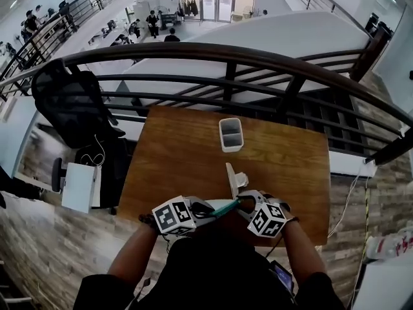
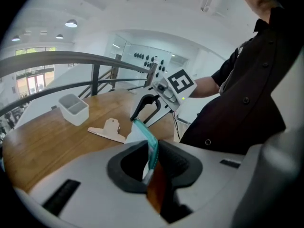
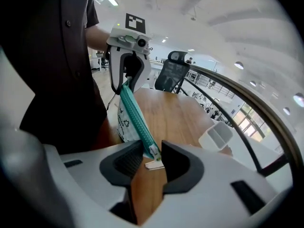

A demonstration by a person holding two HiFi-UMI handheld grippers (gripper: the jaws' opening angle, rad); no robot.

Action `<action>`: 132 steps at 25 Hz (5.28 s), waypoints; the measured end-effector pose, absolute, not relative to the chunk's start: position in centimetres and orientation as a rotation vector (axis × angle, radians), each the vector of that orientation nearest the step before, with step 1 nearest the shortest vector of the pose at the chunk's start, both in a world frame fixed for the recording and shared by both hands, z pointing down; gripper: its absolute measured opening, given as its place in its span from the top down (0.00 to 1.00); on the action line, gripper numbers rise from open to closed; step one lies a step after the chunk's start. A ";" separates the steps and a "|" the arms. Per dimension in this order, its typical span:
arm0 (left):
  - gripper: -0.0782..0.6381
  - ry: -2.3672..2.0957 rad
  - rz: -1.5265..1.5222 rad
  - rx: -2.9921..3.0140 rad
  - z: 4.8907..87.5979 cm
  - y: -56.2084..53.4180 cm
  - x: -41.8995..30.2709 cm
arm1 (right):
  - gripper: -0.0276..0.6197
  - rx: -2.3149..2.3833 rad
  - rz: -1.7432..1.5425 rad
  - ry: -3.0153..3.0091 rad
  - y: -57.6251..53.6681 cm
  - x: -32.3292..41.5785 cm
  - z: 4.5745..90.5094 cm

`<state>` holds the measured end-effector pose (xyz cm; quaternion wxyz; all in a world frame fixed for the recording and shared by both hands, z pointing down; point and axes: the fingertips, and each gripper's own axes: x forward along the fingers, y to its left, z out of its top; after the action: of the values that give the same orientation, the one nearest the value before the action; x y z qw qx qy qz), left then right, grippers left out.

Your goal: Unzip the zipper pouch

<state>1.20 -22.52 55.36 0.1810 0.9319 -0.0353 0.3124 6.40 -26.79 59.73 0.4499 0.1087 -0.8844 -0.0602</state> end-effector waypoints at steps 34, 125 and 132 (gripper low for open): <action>0.69 -0.116 1.684 2.962 54.9 -26.2 4.3 | 0.85 0.546 0.098 -2.236 -25.8 6.6 53.5; 0.64 -0.371 0.413 2.231 47.0 -29.6 6.5 | 0.96 0.601 -0.340 -2.196 -28.3 6.4 49.6; 0.68 -0.404 0.420 2.197 48.1 -29.5 6.9 | 0.96 0.596 -0.362 -2.180 -28.2 6.4 49.8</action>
<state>6.90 -29.54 48.06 0.4205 0.8769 -0.1614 0.1676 6.36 -28.21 49.78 0.4134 0.2372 -0.8672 -0.1440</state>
